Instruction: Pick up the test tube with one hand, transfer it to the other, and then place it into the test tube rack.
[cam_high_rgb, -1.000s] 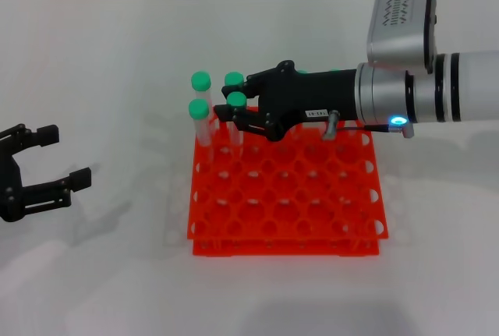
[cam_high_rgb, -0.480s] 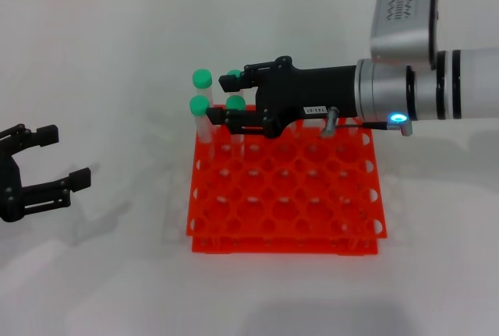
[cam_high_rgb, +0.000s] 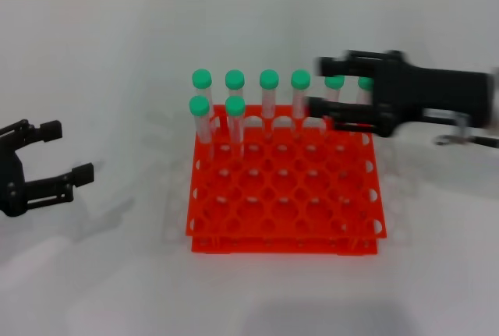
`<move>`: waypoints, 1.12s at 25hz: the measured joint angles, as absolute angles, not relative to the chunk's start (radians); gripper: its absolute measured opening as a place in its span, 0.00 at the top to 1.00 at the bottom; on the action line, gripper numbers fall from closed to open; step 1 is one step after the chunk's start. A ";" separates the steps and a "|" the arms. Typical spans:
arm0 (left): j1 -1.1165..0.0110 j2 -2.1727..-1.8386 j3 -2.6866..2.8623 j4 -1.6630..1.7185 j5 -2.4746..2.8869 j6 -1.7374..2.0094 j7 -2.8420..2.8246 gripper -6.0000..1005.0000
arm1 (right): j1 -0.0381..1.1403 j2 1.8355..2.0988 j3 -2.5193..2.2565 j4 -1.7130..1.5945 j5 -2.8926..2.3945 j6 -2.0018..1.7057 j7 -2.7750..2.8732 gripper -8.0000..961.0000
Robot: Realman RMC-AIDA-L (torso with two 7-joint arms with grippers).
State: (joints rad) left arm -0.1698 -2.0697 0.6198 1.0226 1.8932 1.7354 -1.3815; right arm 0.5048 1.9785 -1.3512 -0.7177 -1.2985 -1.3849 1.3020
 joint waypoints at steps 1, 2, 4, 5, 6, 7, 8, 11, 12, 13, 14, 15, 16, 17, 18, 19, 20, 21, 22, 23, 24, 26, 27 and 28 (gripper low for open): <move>-0.176 -2.065 0.620 1.015 1.893 1.736 -1.383 0.11 | 0.486 1.973 -1.309 -0.713 -1.331 -1.408 1.301 0.36; -0.185 -2.059 0.620 1.001 1.894 1.738 -1.385 0.11 | 0.474 1.969 -1.280 -0.711 -1.363 -1.418 1.301 0.32; -0.206 -2.040 0.621 0.964 1.898 1.745 -1.390 0.11 | 0.451 1.959 -1.233 -0.709 -1.433 -1.438 1.301 0.23; -0.218 -2.029 0.623 0.940 1.900 1.750 -1.391 0.11 | 0.442 1.955 -1.221 -0.708 -1.455 -1.446 1.299 0.22; -0.227 -2.020 0.625 0.923 1.901 1.755 -1.390 0.11 | 0.434 1.951 -1.213 -0.707 -1.474 -1.455 1.296 0.21; -0.237 -2.012 0.626 0.904 1.901 1.759 -1.388 0.11 | 0.424 1.944 -1.209 -0.703 -1.489 -1.471 1.288 0.20; -0.250 -2.000 0.628 0.880 1.903 1.765 -1.384 0.11 | 0.418 1.938 -1.208 -0.698 -1.497 -1.486 1.279 0.19; -0.290 -1.978 0.630 0.832 1.922 1.780 -1.372 0.11 | 0.413 1.917 -1.208 -0.657 -1.512 -1.539 1.249 0.15; -0.302 -1.974 0.630 0.821 1.936 1.783 -1.371 0.11 | 0.414 1.913 -1.207 -0.644 -1.513 -1.547 1.242 0.14; -0.317 -1.970 0.630 0.809 1.953 1.785 -1.371 0.11 | 0.417 1.907 -1.207 -0.623 -1.515 -1.555 1.233 0.12; -0.346 -1.967 0.630 0.791 1.987 1.790 -1.375 0.11 | 0.419 1.903 -1.206 -0.608 -1.516 -1.558 1.225 0.11; -0.346 -1.967 0.630 0.791 1.987 1.790 -1.375 0.11 | 0.420 1.901 -1.203 -0.597 -1.519 -1.559 1.215 0.10; -0.365 -1.966 0.630 0.780 2.007 1.796 -1.377 0.11 | 0.420 1.899 -1.201 -0.591 -1.522 -1.560 1.207 0.10; -0.376 -1.965 0.631 0.774 2.019 1.799 -1.378 0.11 | 0.419 1.899 -1.198 -0.586 -1.524 -1.561 1.198 0.10; -0.385 -1.965 0.631 0.770 2.026 1.803 -1.378 0.11 | 0.418 1.899 -1.196 -0.584 -1.526 -1.561 1.194 0.11; -0.395 -1.965 0.631 0.764 2.033 1.806 -1.378 0.11 | 0.416 1.899 -1.196 -0.583 -1.529 -1.563 1.188 0.11; -0.412 -1.965 0.632 0.757 2.046 1.818 -1.379 0.11 | 0.416 1.898 -1.195 -0.583 -1.534 -1.563 1.187 0.11; -0.417 -1.965 0.632 0.754 2.050 1.822 -1.379 0.11 | 0.416 1.898 -1.195 -0.583 -1.534 -1.563 1.187 0.11; -0.427 -1.965 0.632 0.751 2.056 1.828 -1.379 0.11 | 0.417 1.898 -1.196 -0.582 -1.548 -1.563 1.186 0.11; -0.436 -1.965 0.632 0.747 2.063 1.834 -1.380 0.11 | 0.417 1.898 -1.197 -0.581 -1.550 -1.563 1.186 0.11; -0.444 -1.965 0.632 0.744 2.068 1.839 -1.380 0.11 | 0.418 1.898 -1.198 -0.580 -1.552 -1.562 1.186 0.11; -0.460 -1.964 0.633 0.737 2.081 1.847 -1.383 0.11 | 0.421 1.899 -1.198 -0.576 -1.562 -1.559 1.185 0.11; -0.471 -1.963 0.637 0.733 2.088 1.850 -1.387 0.11 | 0.423 1.900 -1.198 -0.575 -1.566 -1.558 1.185 0.11; -0.471 -1.963 0.637 0.733 2.088 1.850 -1.387 0.11 | 0.425 1.902 -1.197 -0.574 -1.571 -1.557 1.185 0.11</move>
State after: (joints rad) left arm -0.4706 -1.9627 0.6366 0.7334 2.0879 1.8505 -1.3866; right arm 0.4246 1.9016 -1.1971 -0.5735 -1.5707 -1.5574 1.1851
